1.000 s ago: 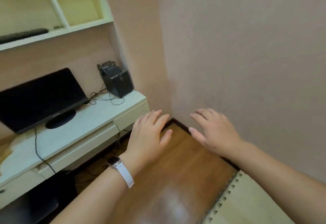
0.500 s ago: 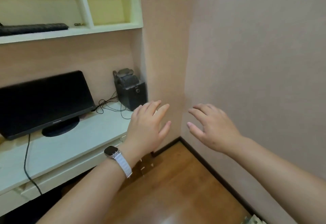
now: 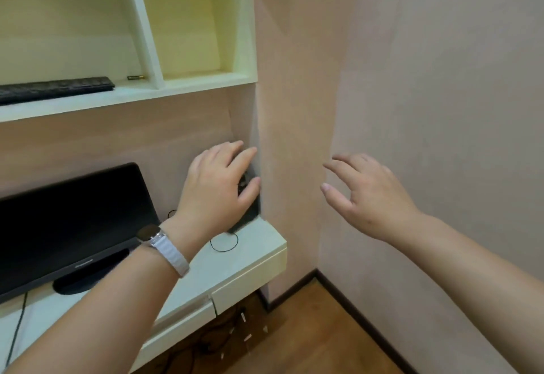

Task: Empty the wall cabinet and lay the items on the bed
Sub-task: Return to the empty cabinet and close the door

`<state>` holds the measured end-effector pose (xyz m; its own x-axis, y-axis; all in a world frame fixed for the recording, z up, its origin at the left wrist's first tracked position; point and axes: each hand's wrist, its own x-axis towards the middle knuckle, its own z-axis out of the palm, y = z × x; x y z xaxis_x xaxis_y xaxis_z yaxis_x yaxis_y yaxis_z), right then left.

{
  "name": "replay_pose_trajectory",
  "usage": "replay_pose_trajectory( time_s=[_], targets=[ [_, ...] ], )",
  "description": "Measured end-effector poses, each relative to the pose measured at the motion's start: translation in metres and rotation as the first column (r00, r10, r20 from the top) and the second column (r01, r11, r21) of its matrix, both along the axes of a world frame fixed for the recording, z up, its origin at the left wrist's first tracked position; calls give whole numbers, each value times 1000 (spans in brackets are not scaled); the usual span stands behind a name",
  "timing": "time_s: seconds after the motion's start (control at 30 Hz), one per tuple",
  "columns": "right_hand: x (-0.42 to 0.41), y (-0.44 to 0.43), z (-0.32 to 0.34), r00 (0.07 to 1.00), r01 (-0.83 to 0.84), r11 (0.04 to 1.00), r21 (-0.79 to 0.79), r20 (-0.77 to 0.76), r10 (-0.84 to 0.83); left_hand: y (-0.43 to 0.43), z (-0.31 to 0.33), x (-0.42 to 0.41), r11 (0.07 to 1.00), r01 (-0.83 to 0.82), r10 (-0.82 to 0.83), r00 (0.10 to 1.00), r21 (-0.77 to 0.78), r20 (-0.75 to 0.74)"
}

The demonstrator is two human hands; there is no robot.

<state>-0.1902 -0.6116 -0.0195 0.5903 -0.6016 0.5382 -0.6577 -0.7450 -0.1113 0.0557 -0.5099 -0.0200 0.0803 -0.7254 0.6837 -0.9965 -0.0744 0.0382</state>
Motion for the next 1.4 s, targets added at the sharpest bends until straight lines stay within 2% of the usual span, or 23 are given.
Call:
replay_pose_trajectory(
  time_s=[0.4,0.6,0.8,0.97,1.17,1.3,1.4],
  targets=[
    [70,-179,43,979,-185,979,-83,68,190,-125,45,41,977,-214,214,971,-17,111],
    [99,-265,77,945,-291,932,-214,90,316,-190,77,51,945,-322,327,929,-55,173],
    [136,-315,114,888,-373,872,-316,150,434,-220,107,74,911,-388,411,880,-139,238],
    [166,-330,148,831,-413,857,-307,258,492,-232,136,99,900,-385,430,860,-203,273],
    [206,-328,190,673,-501,834,-231,503,543,-235,178,157,877,-386,462,840,-285,283],
    [232,-327,210,463,-606,758,-243,666,584,-236,204,199,865,-361,477,809,-350,345],
    [245,-320,222,309,-666,672,-324,699,644,-237,224,226,849,-328,496,763,-414,414]
  ],
)
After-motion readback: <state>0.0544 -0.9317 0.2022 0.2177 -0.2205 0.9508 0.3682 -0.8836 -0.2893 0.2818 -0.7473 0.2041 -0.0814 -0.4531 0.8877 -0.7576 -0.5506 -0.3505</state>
